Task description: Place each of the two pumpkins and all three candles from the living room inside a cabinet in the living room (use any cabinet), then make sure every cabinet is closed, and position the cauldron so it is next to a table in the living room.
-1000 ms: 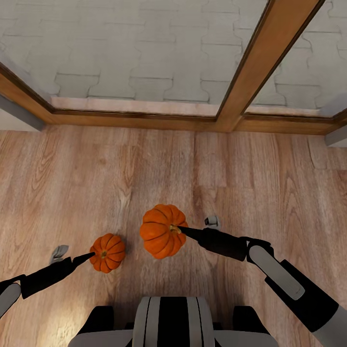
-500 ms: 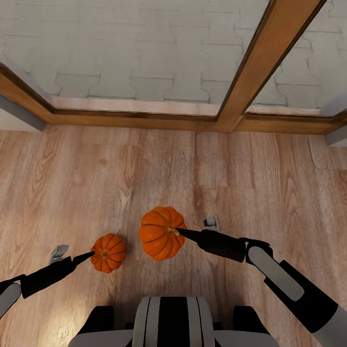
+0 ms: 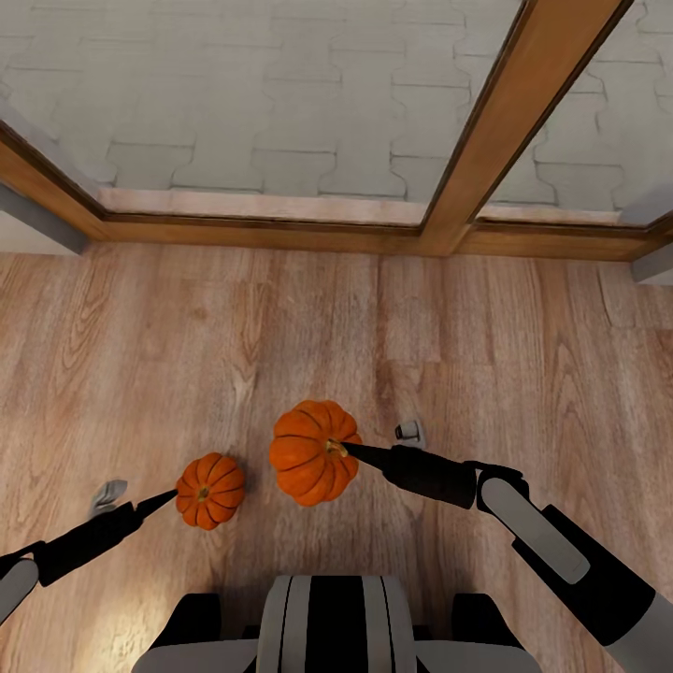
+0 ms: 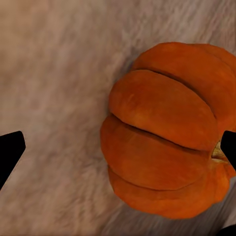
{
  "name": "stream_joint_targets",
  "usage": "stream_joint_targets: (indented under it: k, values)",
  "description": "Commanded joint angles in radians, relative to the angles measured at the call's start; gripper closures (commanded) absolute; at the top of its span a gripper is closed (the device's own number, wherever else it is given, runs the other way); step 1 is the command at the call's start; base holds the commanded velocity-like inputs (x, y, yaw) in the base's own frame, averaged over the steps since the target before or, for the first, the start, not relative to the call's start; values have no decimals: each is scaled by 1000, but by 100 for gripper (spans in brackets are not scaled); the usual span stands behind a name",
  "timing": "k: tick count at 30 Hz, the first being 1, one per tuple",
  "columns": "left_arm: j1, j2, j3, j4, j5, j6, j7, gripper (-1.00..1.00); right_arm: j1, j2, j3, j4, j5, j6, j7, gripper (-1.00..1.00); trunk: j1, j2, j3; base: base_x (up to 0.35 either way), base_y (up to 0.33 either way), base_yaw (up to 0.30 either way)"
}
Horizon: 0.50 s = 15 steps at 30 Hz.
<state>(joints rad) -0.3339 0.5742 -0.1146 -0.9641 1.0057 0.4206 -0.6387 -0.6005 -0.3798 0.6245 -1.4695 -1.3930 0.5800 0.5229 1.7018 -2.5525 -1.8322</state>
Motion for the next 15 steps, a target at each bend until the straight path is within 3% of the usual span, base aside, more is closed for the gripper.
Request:
stream_joint_targets:
  k: [1,5,10,15]
  values:
    - [0,0,-3,1,10,8,0,-100,-1,-1,1,0,-9,4,0,100,0,0,0,0,0,0]
    - [0,-10,-8,8,2,7,-5,-100,-1,-1,1,0,-9,4,0,100,0,0,0,0,0,0]
    - [0,-41,-9,0,-62,8,-10,-100,-1,-1,1,2,-9,4,0,100,0,0,0,0,0,0]
    - [0,-62,-8,-2,-82,6,-12,-100,-1,-1,1,2,-9,4,0,100,0,0,0,0,0,0]
